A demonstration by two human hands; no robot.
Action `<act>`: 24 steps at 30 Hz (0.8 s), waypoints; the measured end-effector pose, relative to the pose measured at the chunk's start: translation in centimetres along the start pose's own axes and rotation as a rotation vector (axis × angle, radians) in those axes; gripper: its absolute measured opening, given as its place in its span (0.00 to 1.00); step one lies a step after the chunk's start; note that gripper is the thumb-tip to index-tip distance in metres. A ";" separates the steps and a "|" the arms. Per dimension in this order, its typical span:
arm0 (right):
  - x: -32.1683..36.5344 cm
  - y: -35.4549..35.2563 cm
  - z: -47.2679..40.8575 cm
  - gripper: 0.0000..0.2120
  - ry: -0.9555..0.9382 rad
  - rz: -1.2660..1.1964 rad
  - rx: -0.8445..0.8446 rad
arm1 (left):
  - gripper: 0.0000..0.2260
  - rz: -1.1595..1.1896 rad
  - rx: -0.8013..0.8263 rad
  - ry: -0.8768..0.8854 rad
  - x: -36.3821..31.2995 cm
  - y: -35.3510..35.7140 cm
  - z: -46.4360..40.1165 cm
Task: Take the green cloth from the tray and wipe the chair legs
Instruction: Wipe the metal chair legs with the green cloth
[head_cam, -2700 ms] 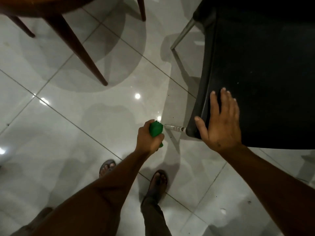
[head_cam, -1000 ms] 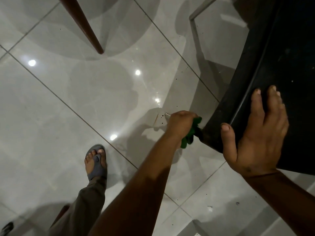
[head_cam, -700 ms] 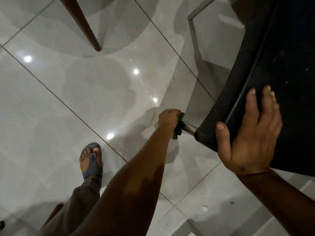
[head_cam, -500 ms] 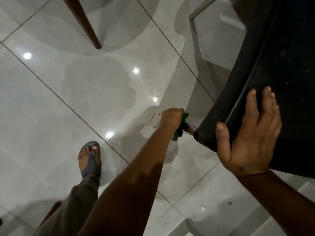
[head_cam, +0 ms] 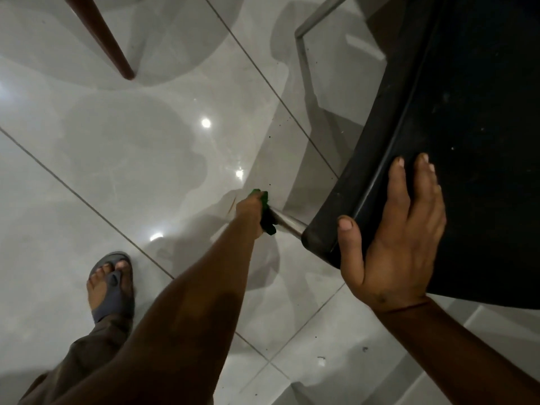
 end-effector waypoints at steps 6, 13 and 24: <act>-0.2 -0.2 0.0 0.39 -0.009 0.006 -0.012 | 0.14 -0.058 0.201 0.495 2.8 -0.1 16.1; -0.1 -0.2 0.0 0.38 -0.017 -0.003 -0.041 | 0.18 -0.298 0.073 0.124 -2.6 -0.6 3.9; -0.1 0.0 0.1 0.38 -0.024 -0.003 -0.054 | 0.09 -0.282 0.187 0.512 1.5 -0.4 14.9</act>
Point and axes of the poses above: each hand's wrist, its own z-axis away from the middle knuckle, its own y-axis out of the palm, x = y × z, the point moved 4 cm from there along -z, towards the middle knuckle, and after that the axes turned 1 degree about z, right-handed, at the moved point
